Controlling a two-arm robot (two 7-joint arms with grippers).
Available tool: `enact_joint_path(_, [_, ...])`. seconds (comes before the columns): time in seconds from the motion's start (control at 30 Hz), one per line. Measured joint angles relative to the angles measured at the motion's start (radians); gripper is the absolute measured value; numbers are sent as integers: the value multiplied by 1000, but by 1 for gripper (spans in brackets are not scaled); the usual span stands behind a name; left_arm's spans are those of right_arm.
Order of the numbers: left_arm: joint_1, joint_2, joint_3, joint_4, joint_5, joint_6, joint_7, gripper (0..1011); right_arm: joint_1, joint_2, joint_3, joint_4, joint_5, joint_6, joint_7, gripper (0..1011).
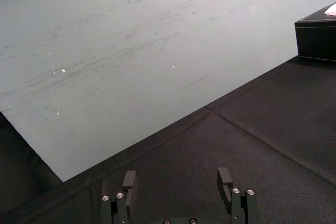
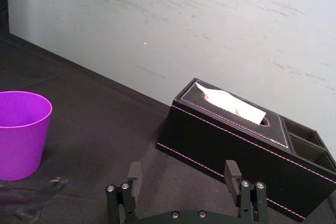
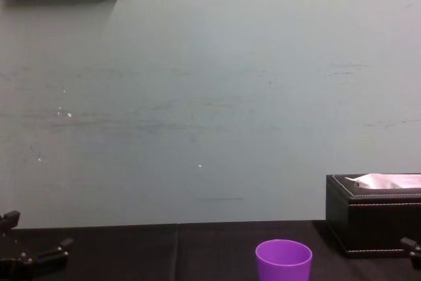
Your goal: Stack the three plastic cups sequentially using one hand.
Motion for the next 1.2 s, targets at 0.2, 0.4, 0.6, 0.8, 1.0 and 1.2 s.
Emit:
enact_joint_path(0.2, [0,0,0,0,0,0,0,1000,0,0,0,0,0,0,0,1003])
enact_joint_path(0.4, [0,0,0,0,0,0,0,1000,0,0,0,0,0,0,0,1003])
enact_joint_path(0.6, [0,0,0,0,0,0,0,1000,0,0,0,0,0,0,0,1003])
enact_joint_path(0.8, [0,0,0,0,0,0,0,1000,0,0,0,0,0,0,0,1003])
enact_joint_path(1.0, [0,0,0,0,0,0,0,1000,0,0,0,0,0,0,0,1003])
enact_joint_path(1.2, [0,0,0,0,0,0,0,1000,0,0,0,0,0,0,0,1003])
